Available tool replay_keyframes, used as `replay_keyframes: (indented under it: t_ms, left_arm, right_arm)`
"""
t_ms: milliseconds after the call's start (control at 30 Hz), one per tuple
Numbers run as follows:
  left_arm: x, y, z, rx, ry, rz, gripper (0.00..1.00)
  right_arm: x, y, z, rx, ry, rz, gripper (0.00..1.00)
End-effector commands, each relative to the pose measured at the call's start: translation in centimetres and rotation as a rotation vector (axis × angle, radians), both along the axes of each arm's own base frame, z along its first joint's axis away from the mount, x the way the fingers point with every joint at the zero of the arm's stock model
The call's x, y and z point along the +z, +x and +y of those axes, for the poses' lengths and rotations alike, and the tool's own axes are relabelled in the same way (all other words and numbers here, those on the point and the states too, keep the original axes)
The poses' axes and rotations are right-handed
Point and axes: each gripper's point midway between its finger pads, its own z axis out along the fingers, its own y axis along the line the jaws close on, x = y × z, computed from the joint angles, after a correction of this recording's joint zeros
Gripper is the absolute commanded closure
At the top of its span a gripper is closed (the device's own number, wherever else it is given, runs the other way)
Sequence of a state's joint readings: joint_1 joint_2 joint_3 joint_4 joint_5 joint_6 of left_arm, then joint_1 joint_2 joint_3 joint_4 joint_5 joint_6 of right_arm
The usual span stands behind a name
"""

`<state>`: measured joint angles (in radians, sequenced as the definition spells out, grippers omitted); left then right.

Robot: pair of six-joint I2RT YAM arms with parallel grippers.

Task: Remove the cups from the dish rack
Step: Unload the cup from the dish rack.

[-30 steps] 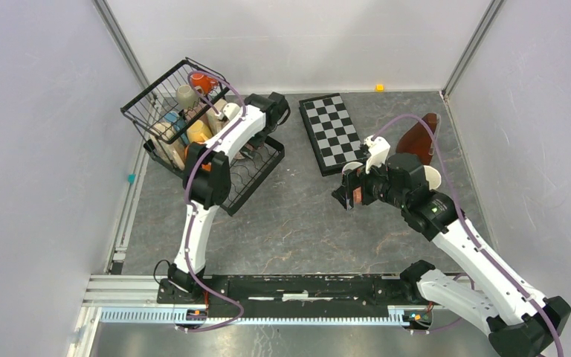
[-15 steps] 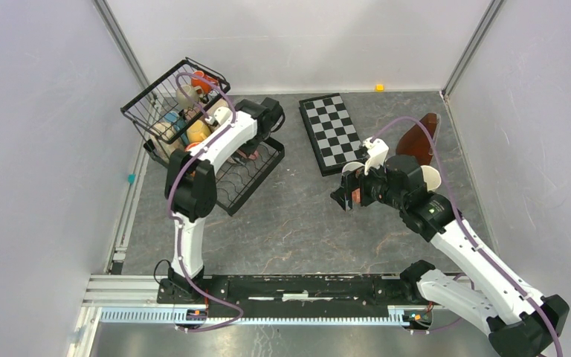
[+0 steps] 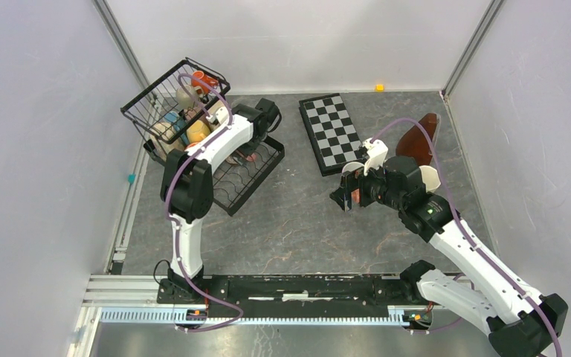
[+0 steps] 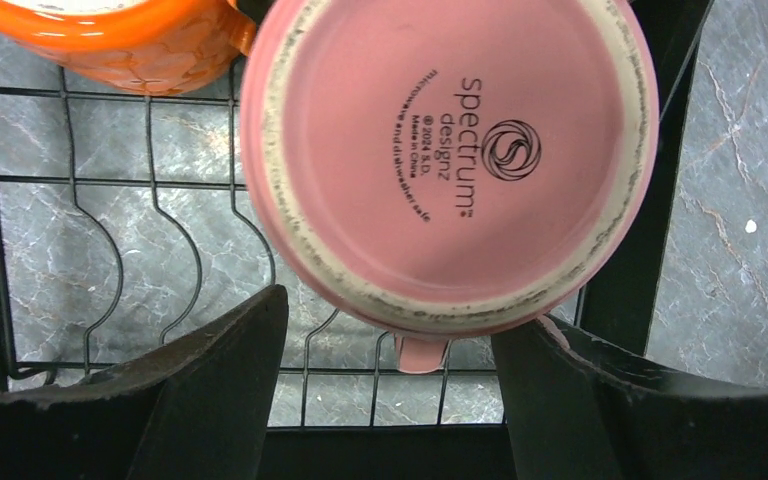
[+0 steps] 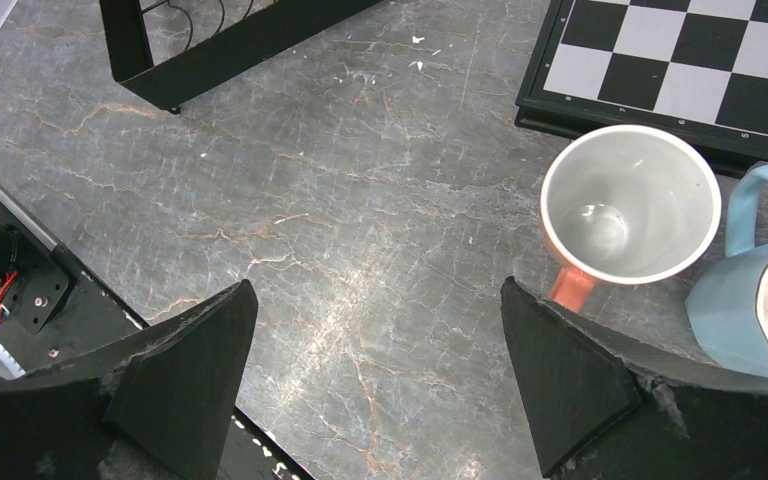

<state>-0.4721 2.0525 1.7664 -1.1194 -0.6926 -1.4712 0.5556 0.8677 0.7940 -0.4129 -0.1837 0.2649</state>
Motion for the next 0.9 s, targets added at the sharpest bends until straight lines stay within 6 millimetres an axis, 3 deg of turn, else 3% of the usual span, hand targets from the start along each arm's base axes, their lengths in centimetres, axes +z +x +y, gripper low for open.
replay_keyframes:
  t_ms: [0, 300, 867]
  left_arm:
    - [-0.3, 1.8, -0.5, -0.081, 0.005, 0.0, 0.21]
    - [-2.4, 2.2, -1.0, -0.108, -0.023, 0.03, 0.24]
    - [-4.3, 2.1, -1.0, -0.109, -0.014, 0.04, 0.36]
  right_arm:
    - [0.5, 0.2, 0.3, 0.004, 0.02, -0.021, 0.02]
    - [0.2, 0.2, 0.4, 0.003, 0.018, -0.016, 0.02]
    - [-0.9, 0.2, 0.4, 0.001, 0.009, 0.002, 0.02]
